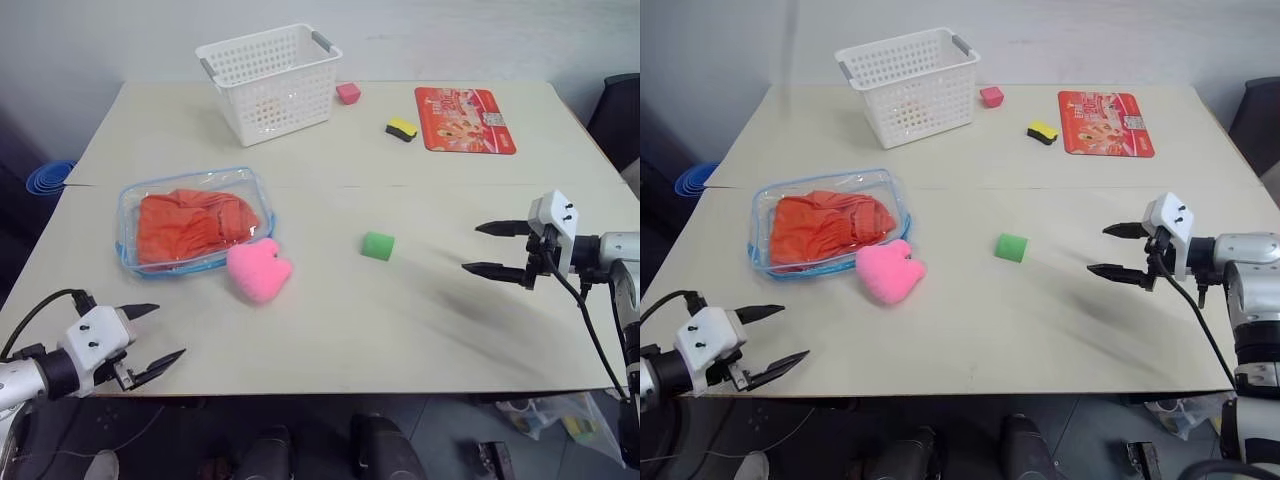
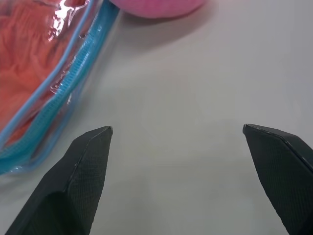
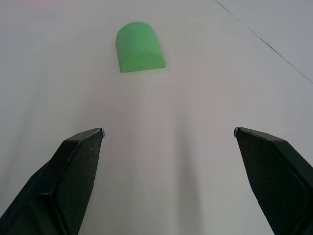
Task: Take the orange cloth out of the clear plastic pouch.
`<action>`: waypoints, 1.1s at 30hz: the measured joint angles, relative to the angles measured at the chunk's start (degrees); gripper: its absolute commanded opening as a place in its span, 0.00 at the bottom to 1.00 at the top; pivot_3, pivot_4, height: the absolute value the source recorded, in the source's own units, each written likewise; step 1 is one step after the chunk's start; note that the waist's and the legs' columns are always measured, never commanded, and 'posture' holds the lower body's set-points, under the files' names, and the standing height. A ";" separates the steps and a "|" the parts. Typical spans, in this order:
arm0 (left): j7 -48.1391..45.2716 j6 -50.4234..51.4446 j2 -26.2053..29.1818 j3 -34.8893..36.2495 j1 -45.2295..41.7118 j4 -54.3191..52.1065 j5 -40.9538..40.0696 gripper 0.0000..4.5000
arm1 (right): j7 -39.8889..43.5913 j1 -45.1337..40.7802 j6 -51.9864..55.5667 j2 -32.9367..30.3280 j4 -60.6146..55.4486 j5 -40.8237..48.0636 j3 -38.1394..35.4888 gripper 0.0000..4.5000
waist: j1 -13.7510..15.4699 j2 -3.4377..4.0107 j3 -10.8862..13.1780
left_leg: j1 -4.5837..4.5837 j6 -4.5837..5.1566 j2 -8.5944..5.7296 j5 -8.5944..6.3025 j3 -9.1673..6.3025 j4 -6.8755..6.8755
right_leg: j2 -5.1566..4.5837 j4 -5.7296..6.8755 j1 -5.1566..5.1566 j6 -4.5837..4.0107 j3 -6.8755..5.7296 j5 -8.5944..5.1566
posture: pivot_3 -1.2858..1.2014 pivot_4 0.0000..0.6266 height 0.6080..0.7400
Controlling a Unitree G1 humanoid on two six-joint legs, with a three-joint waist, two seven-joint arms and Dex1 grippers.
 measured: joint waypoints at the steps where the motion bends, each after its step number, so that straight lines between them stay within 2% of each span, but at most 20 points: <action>1: 0.00 0.00 0.00 0.00 -0.01 0.02 0.02 1.00 | -0.06 0.00 -0.01 0.00 0.01 -0.01 0.00 0.99 | 0.00 0.00 0.00 | 0.00 0.00 0.00 0.00 0.00 0.00 | 0.00 0.00 0.00 0.00 0.00 0.00 | 0.52 0.24 1.00; 16: 1.25 6.38 -0.03 -1.11 -2.02 -2.48 -0.92 1.00 | -2.02 1.40 -0.66 0.00 -0.01 -0.62 -0.01 0.99 | -0.04 0.00 0.00 | 0.01 -0.02 0.00 0.01 0.01 0.01 | 0.02 0.04 -0.01 0.00 0.01 0.00 | 0.52 0.24 1.00; 33: 1.51 13.42 -0.63 -1.15 -4.69 -6.85 -6.27 1.00 | -3.17 3.05 4.13 2.31 -4.84 0.85 -0.03 0.99 | 0.02 0.00 0.00 | 0.00 -0.04 0.00 0.03 0.00 0.04 | 0.02 0.07 -0.01 0.00 0.00 0.00 | 0.52 0.24 1.00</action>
